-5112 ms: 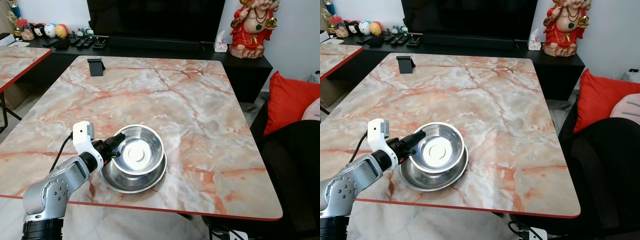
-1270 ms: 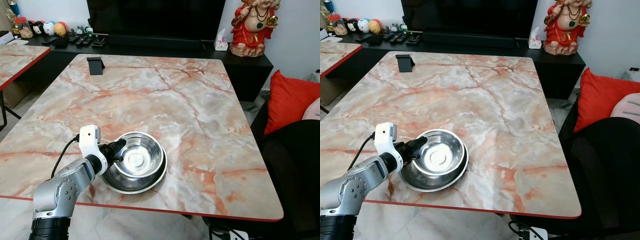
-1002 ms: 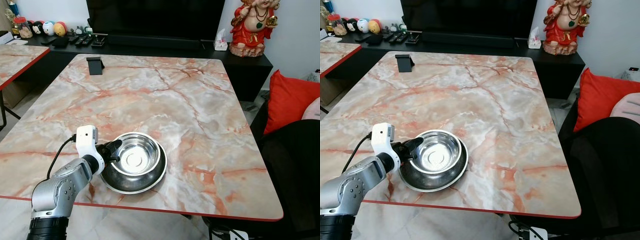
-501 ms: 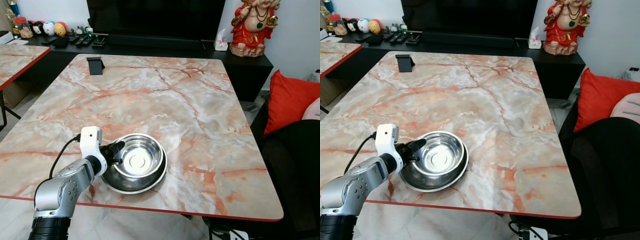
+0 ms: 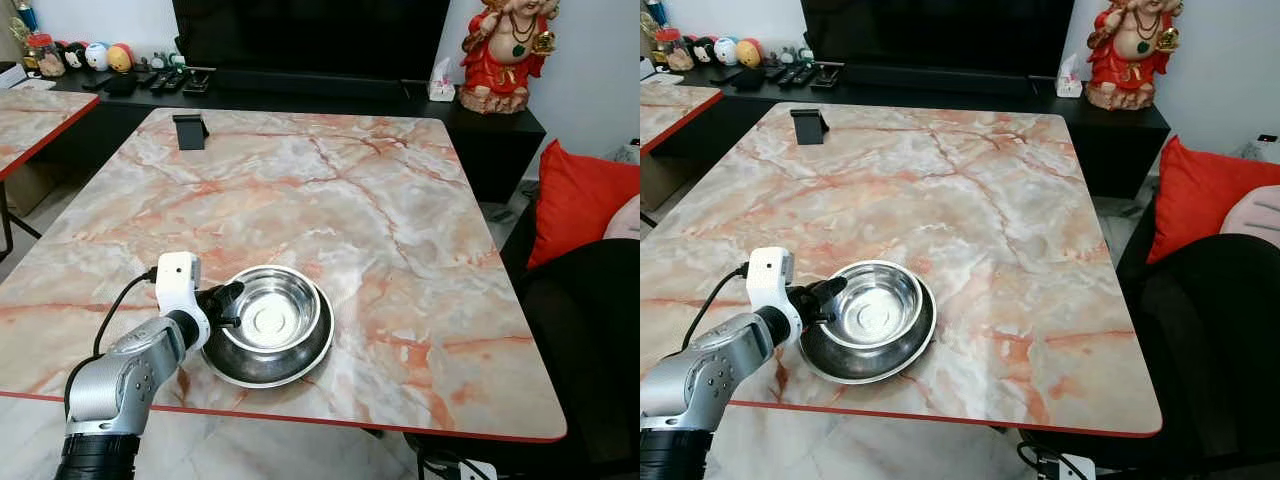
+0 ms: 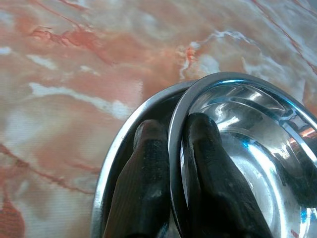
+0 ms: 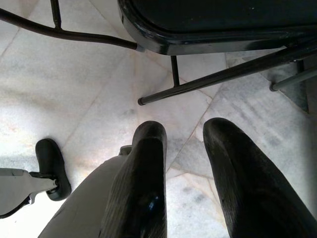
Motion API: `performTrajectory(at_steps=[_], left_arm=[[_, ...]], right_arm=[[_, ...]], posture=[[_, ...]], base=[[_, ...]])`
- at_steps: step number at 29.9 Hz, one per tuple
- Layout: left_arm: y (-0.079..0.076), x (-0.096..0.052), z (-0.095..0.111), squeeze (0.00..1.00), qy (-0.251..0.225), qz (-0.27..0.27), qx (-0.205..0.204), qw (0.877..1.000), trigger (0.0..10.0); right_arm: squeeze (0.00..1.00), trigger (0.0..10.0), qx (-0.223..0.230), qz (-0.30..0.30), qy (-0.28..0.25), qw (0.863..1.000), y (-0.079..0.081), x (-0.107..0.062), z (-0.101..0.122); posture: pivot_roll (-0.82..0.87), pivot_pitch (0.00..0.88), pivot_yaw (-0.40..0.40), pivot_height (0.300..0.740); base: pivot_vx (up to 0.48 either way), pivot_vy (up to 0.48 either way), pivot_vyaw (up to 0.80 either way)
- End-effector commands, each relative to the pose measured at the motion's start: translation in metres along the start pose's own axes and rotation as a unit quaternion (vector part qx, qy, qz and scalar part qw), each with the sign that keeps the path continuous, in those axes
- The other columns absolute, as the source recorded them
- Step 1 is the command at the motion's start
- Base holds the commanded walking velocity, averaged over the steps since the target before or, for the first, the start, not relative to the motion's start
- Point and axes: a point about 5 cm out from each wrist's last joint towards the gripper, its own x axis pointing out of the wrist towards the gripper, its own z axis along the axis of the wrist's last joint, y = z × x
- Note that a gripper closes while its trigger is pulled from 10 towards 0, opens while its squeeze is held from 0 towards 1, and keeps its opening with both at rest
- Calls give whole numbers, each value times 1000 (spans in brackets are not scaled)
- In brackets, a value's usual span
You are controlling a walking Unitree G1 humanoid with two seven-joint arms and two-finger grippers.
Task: Setting the table
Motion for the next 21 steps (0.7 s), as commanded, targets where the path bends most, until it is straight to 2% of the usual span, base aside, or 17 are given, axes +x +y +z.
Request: performTrajectory(at_steps=[1,7,21], left_arm=[[1,1,2,0,-2,5,4,1000,10000],[-3,2,-1,0,8,-8,12,1000,10000],[-2,2,-5,0,25,3,58,998,10000]], right_arm=[[0,10000,-3,0,5,1000,-1,0,-1],[0,10000,-4,1,5,1000,-1,0,-1],[0,10000,-1,2,6,1000,0,0,-1]], posture=[[62,0,-33,740],[62,0,-33,740],[62,0,-33,740]], base=[[0,0,0],[0,0,0],[0,0,0]])
